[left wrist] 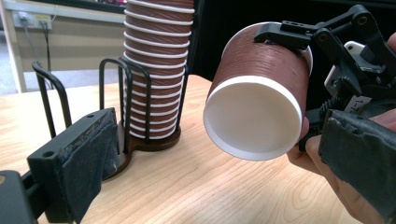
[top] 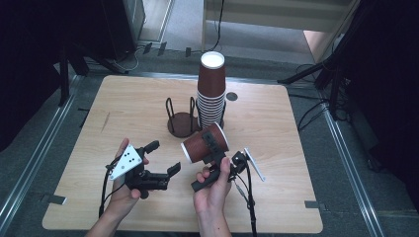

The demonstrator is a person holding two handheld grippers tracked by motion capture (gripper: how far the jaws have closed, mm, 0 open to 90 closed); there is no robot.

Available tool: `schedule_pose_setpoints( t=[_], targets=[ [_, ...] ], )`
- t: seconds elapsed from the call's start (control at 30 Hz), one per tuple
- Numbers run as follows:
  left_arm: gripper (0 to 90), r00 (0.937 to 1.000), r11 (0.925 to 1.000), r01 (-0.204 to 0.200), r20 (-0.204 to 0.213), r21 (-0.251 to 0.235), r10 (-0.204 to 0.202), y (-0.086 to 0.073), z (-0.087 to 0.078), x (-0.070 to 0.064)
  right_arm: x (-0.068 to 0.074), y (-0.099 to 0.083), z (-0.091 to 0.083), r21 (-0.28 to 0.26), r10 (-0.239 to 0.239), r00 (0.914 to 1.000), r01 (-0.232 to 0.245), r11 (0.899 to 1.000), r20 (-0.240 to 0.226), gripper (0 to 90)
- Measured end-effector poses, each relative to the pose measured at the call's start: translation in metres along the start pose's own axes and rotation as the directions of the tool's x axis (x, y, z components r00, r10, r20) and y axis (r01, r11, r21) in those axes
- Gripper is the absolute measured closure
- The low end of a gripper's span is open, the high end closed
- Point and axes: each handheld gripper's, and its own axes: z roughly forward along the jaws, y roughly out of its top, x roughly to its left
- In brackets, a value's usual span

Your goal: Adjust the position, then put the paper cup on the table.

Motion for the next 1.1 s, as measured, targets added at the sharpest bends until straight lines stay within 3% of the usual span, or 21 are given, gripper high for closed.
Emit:
schedule_pose_setpoints(
  t=[0.17,0.33,0.6,0.73,0.87,0.93,1.07,1.1],
  targets=[
    [0.0,1.0000,0.9999,0.006,-0.008,0.009,-0.006,0.000,-0.001,0.002,-0.002,0.000,0.002,-0.014,-0.057,0.9984,0.057,0.998,0.004,11.9],
    [0.0,0.9996,0.9998,0.018,-0.020,0.008,-0.018,0.002,-0.004,0.006,0.001,0.001,0.002,-0.036,-0.136,0.9905,0.136,0.990,0.023,11.6],
    [0.0,0.9985,0.9992,0.040,-0.038,0.010,-0.039,0.003,-0.007,0.013,0.005,0.002,0.004,-0.052,-0.284,0.9578,0.286,0.957,0.046,11.8],
    [0.0,0.9980,0.9991,0.041,-0.049,0.011,-0.041,0.004,-0.009,0.015,0.006,0.003,0.005,-0.059,-0.348,0.9357,0.351,0.935,0.059,11.8],
    [0.0,0.9977,0.9991,0.040,-0.055,0.015,-0.039,0.005,-0.010,0.018,0.006,0.003,0.006,-0.045,-0.424,0.8988,0.431,0.901,0.110,11.8],
    [0.0,0.9976,0.9991,0.040,-0.058,0.018,-0.039,0.006,-0.010,0.018,0.006,0.003,0.006,-0.050,-0.457,0.8820,0.465,0.884,0.114,11.8],
    [0.0,0.9970,0.9989,0.041,-0.066,0.024,-0.039,0.006,-0.012,0.021,0.006,0.003,0.007,-0.046,-0.526,0.8382,0.536,0.843,0.145,11.7],
    [0.0,0.9969,0.9989,0.040,-0.070,0.025,-0.038,0.006,-0.012,0.021,0.007,0.003,0.007,-0.048,-0.550,0.8198,0.563,0.825,0.160,11.7]
  ],
)
